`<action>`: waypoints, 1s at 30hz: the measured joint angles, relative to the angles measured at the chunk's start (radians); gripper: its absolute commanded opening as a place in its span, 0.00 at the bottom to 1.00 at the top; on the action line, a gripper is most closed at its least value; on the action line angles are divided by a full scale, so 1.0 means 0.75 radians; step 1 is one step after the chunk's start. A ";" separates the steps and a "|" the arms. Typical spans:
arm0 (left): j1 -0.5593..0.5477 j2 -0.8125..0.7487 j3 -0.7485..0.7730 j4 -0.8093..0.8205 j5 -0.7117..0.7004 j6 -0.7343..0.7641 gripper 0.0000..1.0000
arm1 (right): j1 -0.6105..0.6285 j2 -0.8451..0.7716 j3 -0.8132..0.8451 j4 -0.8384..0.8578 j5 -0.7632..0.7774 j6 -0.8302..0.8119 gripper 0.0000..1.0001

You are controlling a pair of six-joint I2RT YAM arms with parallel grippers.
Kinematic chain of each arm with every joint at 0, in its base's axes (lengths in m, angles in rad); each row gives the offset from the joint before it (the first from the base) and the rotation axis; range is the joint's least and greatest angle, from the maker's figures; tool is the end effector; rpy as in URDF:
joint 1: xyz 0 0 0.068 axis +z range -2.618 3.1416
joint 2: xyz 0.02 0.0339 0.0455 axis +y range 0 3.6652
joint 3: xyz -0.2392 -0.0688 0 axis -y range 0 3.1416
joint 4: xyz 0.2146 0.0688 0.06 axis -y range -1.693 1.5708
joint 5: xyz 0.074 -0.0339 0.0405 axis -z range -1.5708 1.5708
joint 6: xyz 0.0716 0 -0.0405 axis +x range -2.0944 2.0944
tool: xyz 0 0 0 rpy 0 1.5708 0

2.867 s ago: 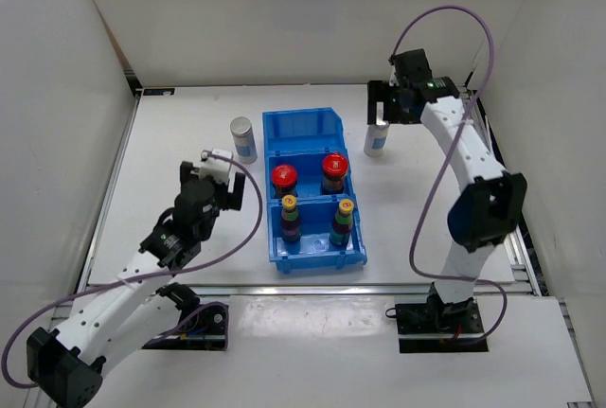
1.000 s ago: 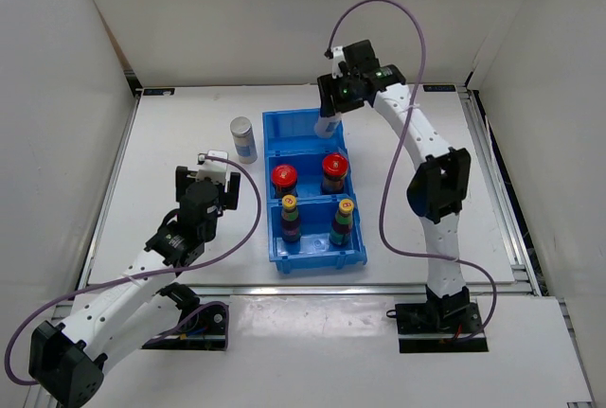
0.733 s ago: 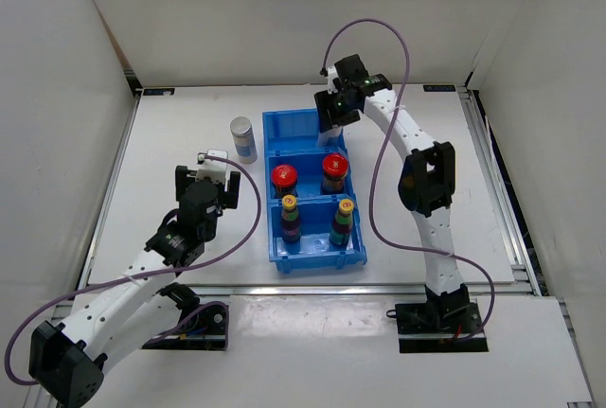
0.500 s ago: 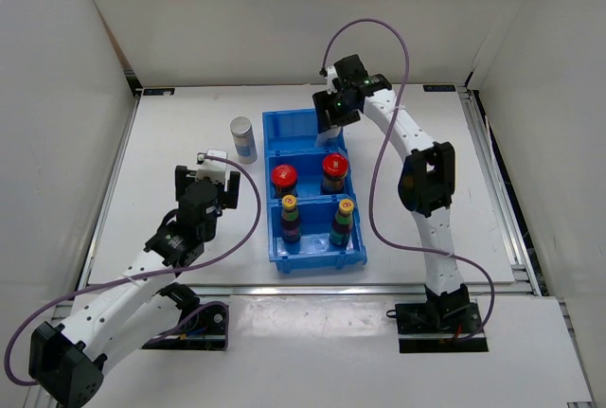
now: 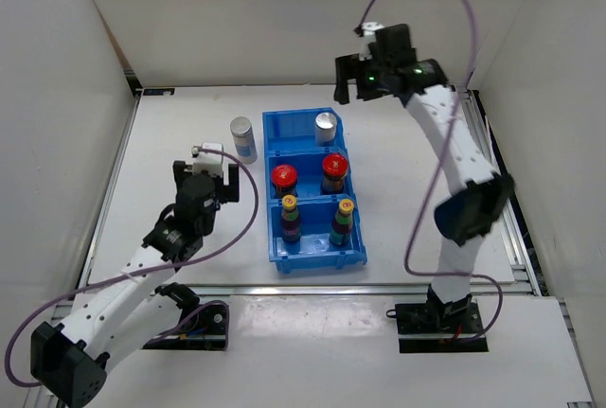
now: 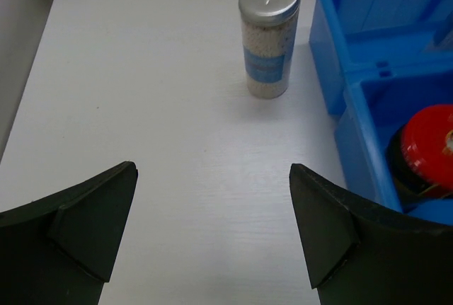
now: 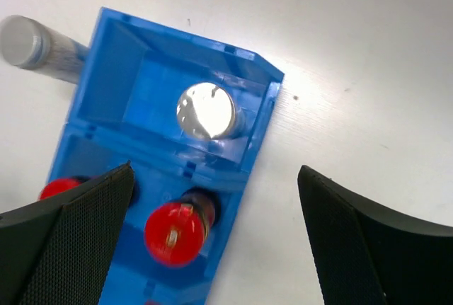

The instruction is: Organize the condiment bottles

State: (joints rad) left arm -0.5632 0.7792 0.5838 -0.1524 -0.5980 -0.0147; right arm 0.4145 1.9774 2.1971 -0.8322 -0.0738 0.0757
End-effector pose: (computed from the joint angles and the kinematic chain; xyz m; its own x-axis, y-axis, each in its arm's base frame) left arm 0.1882 -0.0712 0.2534 -0.2881 0.1675 -0.9428 -0.0105 0.9840 0.1780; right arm 0.3914 0.1780 0.3549 -0.5593 -0.1637 -0.8127 -0.4158 0.9035 0.1041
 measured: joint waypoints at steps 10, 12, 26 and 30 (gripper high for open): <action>0.272 0.607 0.543 0.131 0.448 -0.135 0.99 | -0.058 -0.789 -0.655 0.102 -0.083 0.052 1.00; 0.286 0.743 0.614 0.179 0.514 -0.135 0.99 | -0.061 -0.883 -0.779 0.097 -0.101 0.067 1.00; 0.330 1.304 0.917 0.265 0.578 -0.115 0.99 | -0.073 -1.255 -1.083 -0.062 -0.221 0.098 1.00; 0.335 1.368 0.928 0.266 0.559 -0.108 0.99 | -0.073 -1.273 -1.113 -0.079 -0.238 0.098 1.00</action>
State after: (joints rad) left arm -0.3122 1.8050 1.2800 0.0467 -0.1783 -0.0956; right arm 0.3599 1.0229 1.3621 -0.8917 -0.2520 0.1490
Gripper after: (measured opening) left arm 0.992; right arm 0.996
